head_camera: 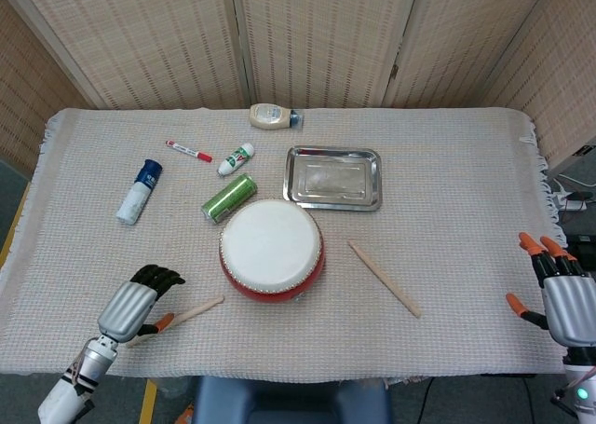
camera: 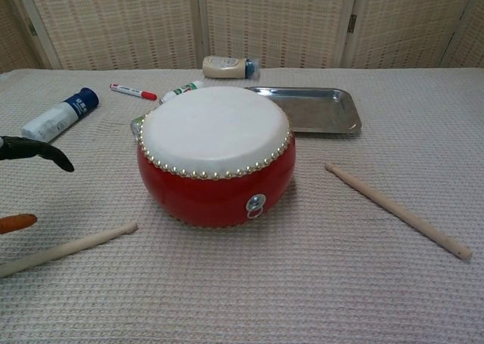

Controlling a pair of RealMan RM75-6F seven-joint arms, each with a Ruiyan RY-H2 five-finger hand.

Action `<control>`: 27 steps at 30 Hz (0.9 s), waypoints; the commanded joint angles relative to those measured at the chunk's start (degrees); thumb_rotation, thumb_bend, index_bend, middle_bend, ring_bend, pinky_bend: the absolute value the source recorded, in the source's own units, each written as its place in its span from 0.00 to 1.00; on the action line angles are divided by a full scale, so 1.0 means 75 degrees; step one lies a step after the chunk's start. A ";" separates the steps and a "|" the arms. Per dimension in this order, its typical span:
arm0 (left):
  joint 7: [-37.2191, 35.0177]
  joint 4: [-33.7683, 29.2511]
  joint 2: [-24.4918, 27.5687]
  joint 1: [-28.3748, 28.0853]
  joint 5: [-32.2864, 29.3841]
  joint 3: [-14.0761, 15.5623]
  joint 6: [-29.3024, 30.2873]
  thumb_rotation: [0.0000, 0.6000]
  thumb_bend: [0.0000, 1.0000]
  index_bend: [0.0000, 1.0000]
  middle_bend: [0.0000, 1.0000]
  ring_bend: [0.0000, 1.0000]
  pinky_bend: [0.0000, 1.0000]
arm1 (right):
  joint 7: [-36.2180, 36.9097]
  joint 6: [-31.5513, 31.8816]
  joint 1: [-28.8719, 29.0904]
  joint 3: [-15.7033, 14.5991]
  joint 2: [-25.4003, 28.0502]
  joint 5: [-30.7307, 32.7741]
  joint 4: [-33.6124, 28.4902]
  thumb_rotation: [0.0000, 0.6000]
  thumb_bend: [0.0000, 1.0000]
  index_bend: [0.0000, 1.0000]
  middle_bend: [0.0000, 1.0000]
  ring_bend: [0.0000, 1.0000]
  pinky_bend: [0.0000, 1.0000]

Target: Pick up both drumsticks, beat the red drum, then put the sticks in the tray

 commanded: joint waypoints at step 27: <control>0.2767 -0.0282 -0.1565 -0.0249 -0.2996 -0.0253 -0.0606 1.00 0.33 0.37 0.22 0.16 0.15 | 0.0146 -0.0179 0.0080 0.0012 -0.0018 0.0103 0.0069 1.00 0.12 0.07 0.21 0.08 0.23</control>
